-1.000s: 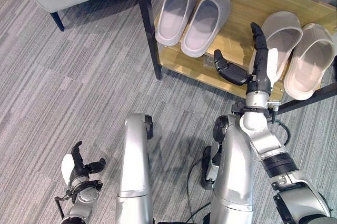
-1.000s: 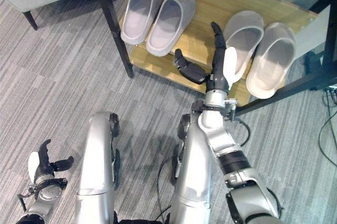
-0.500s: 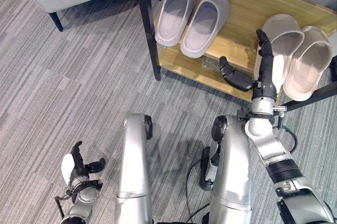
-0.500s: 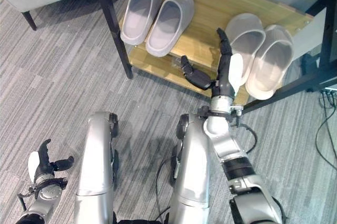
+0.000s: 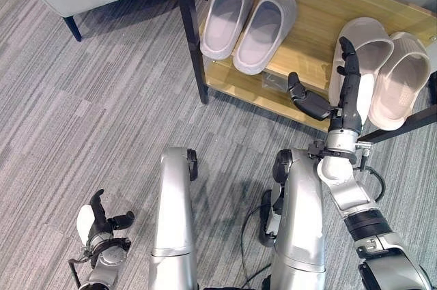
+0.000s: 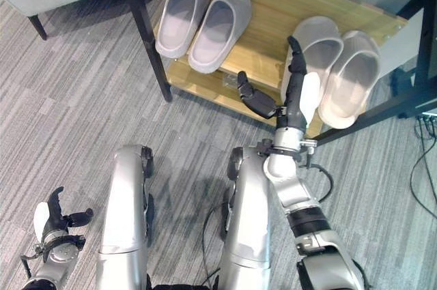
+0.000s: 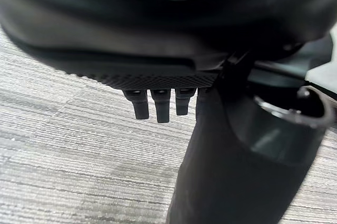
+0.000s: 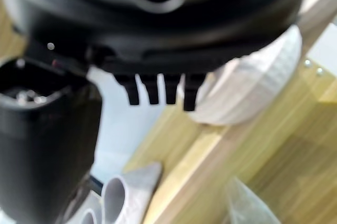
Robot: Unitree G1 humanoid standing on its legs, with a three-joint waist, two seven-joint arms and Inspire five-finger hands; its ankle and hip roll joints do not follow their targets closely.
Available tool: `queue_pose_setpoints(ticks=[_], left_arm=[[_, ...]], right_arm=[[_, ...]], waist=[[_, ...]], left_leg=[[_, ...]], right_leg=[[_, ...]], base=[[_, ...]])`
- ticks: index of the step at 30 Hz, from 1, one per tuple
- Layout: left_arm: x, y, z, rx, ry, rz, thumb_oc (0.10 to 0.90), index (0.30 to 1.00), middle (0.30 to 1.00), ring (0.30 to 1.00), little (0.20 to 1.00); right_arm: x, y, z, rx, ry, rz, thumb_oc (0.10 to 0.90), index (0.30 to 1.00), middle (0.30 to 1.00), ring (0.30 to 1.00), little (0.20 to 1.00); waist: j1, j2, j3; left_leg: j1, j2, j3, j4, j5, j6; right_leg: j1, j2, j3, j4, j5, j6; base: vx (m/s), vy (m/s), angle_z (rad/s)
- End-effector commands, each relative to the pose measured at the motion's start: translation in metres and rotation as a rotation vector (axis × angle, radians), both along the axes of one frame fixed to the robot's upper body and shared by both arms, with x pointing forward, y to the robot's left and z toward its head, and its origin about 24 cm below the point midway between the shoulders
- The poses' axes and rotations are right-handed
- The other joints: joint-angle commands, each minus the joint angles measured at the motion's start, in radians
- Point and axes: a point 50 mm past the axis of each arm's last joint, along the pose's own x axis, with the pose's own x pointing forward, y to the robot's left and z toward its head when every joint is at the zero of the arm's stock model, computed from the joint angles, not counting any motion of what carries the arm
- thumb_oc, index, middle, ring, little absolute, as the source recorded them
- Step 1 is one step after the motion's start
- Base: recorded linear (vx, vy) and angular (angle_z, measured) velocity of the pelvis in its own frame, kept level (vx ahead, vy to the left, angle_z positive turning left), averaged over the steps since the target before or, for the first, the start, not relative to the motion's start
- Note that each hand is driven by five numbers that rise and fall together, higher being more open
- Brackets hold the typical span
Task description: Arrange the slippers neatly on the shoe rack.
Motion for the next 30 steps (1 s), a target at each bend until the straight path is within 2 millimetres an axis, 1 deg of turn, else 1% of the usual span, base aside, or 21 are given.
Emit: queue_pose_setpoints(ticks=[1,2,3,4,6,9,12,15,19,20,21,22,23,24,25,27,28,30], left_arm=[[-0.02,0.018,0.001,0.099,0.032,0.008,0.8,0.9,0.9,0.9,0.9],[-0.022,0.015,-0.001,0.084,0.04,0.001,0.8,0.9,0.9,0.9,0.9],[-0.021,0.015,-0.001,0.084,0.038,0.001,0.8,0.9,0.9,0.9,0.9],[-0.024,0.011,-0.005,0.07,0.056,-0.012,0.8,0.9,0.9,0.9,0.9],[-0.024,0.009,-0.006,0.072,0.059,-0.028,0.8,0.9,0.9,0.9,0.9],[-0.02,0.009,-0.003,0.091,0.048,-0.042,0.8,0.9,0.9,0.9,0.9],[-0.02,0.008,-0.002,0.099,0.043,-0.05,0.8,0.9,0.9,0.9,0.9],[-0.021,0.007,-0.002,0.097,0.039,-0.051,0.8,0.9,0.9,0.9,0.9],[-0.026,0.006,-0.003,0.092,0.034,-0.044,0.8,0.9,0.9,0.9,0.9],[-0.032,0.005,-0.005,0.078,0.027,-0.028,0.8,0.9,0.9,0.9,0.9],[-0.037,0.006,-0.005,0.068,0.015,-0.012,0.8,0.9,0.9,0.9,0.9],[-0.039,0.005,-0.003,0.061,-0.004,-0.002,0.8,0.9,0.9,0.9,0.9],[-0.036,0.003,0.0,0.051,-0.036,0.007,0.8,0.9,0.9,0.9,0.9],[-0.035,0.003,0.0,0.051,-0.037,0.006,0.8,0.9,0.9,0.9,0.9],[-0.023,0.007,0.011,0.042,-0.128,0.052,0.8,0.9,0.9,0.9,0.9],[-0.008,0.012,0.027,0.044,-0.228,0.08,0.8,0.9,0.9,0.9,0.9],[0.005,0.013,0.04,0.066,-0.279,0.063,0.8,0.9,0.9,0.9,0.9],[0.022,0.014,0.057,0.106,-0.34,0.025,0.8,0.9,0.9,0.9,0.9]], right_arm=[[-0.021,0.022,-0.004,0.071,-0.083,0.103,0.8,0.9,0.9,0.9,0.9],[-0.024,0.029,0.008,0.113,-0.144,0.157,0.8,0.9,0.9,0.9,0.9],[-0.024,0.029,0.009,0.112,-0.146,0.157,0.8,0.9,0.9,0.9,0.9],[-0.032,0.035,0.024,0.111,-0.226,0.201,0.8,0.9,0.9,0.9,0.9],[-0.04,0.038,0.037,0.089,-0.298,0.224,0.8,0.9,0.9,0.9,0.9],[-0.056,0.041,0.052,0.067,-0.393,0.259,0.8,0.9,0.9,0.9,0.9],[-0.068,0.039,0.056,0.06,-0.435,0.267,0.8,0.9,0.9,0.9,0.9],[-0.073,0.037,0.058,0.053,-0.453,0.263,0.8,0.9,0.9,0.9,0.9],[-0.084,0.034,0.06,0.009,-0.48,0.246,0.8,0.9,0.9,0.9,0.9],[-0.089,0.032,0.062,-0.031,-0.492,0.238,0.8,0.9,0.9,0.9,0.9],[-0.099,0.034,0.068,-0.068,-0.526,0.262,0.8,0.9,0.9,0.9,0.9],[-0.113,0.036,0.076,-0.082,-0.592,0.291,0.8,0.9,0.9,0.9,0.9],[-0.125,0.035,0.083,-0.103,-0.644,0.307,0.8,0.9,0.9,0.9,0.9],[-0.126,0.035,0.083,-0.104,-0.645,0.307,0.8,0.9,0.9,0.9,0.9],[-0.137,0.03,0.089,-0.158,-0.677,0.28,0.8,0.9,0.9,0.9,0.9],[-0.139,0.024,0.088,-0.19,-0.659,0.251,0.8,0.9,0.9,0.9,0.9],[-0.137,0.021,0.085,-0.19,-0.63,0.242,0.8,0.9,0.9,0.9,0.9],[-0.135,0.016,0.079,-0.197,-0.58,0.229,0.8,0.9,0.9,0.9,0.9]], waist=[[0.047,0.035,-0.038],[0.048,0.036,-0.038],[0.048,0.036,-0.038],[0.046,0.036,-0.038],[0.044,0.033,-0.038],[0.04,0.028,-0.038],[0.036,0.022,-0.038],[0.034,0.019,-0.038],[0.034,0.015,-0.038],[0.037,0.013,-0.038],[0.038,0.012,-0.038],[0.035,0.007,-0.038],[0.031,-0.002,-0.038],[0.031,-0.002,-0.038],[0.026,-0.014,-0.038],[0.022,-0.028,-0.038],[0.021,-0.036,-0.038],[0.021,-0.05,-0.038]], left_leg=[[-0.079,-0.066,-0.001,-0.086,0.061,0.079],[-0.079,-0.064,0.002,-0.086,0.062,0.078],[-0.079,-0.064,0.002,-0.087,0.061,0.078],[-0.079,-0.065,0.002,-0.085,0.062,0.079],[-0.079,-0.066,0.001,-0.084,0.06,0.079],[-0.079,-0.064,0.001,-0.082,0.056,0.08],[-0.079,-0.062,0.002,-0.08,0.056,0.081],[-0.079,-0.063,0.002,-0.08,0.057,0.081],[-0.079,-0.062,0.003,-0.084,0.06,0.08],[-0.079,-0.063,0.004,-0.084,0.063,0.079],[-0.079,-0.063,0.002,-0.086,0.064,0.079],[-0.079,-0.064,0.002,-0.085,0.065,0.078],[-0.079,-0.066,0.003,-0.083,0.068,0.079],[-0.079,-0.066,0.003,-0.085,0.068,0.079],[-0.079,-0.069,0.002,-0.084,0.075,0.078],[-0.079,-0.071,0.007,-0.108,0.085,0.074],[-0.079,-0.071,0.008,-0.128,0.09,0.072],[-0.079,-0.073,0.014,-0.187,0.105,0.071]], right_leg=[[0.046,0.0,0.027,-0.016,0.006,-0.095],[0.046,0.002,0.029,-0.014,0.008,-0.094],[0.046,0.002,0.028,-0.016,0.007,-0.095],[0.046,0.003,0.027,-0.013,0.006,-0.093],[0.046,0.004,0.028,-0.012,0.006,-0.092],[0.046,0.002,0.026,-0.012,0.004,-0.093],[0.046,-0.001,0.024,-0.01,0.004,-0.091],[0.046,-0.001,0.023,-0.01,0.004,-0.091],[0.046,-0.001,0.023,-0.014,0.006,-0.089],[0.046,0.002,0.025,-0.014,0.011,-0.087],[0.046,0.003,0.025,-0.016,0.013,-0.087],[0.046,0.005,0.025,-0.017,0.016,-0.085],[0.046,0.003,0.024,-0.018,0.017,-0.084],[0.046,0.003,0.024,-0.019,0.016,-0.085],[0.046,0.001,0.023,-0.022,0.022,-0.08],[0.046,0.001,0.023,-0.046,0.03,-0.078],[0.046,0.0,0.021,-0.064,0.033,-0.079],[0.05,-0.004,0.013,-0.123,0.051,-0.08]], base=[[0.0,0.0,0.0],[0.0,0.0,0.0],[0.0,0.0,0.0],[0.0,0.009,-0.03],[0.0,0.006,-0.04],[0.01,0.005,-0.02],[0.0,0.0,0.0],[0.0,0.0,0.0],[0.0,0.0,0.0],[0.0,0.0,0.0],[0.0,0.0,0.0],[0.0,0.0,0.0],[0.0,0.0,0.0],[0.0,0.0,0.0],[0.01,0.034,0.02],[-0.01,0.038,0.03],[-0.04,0.035,0.0],[-0.06,0.029,-0.03]])
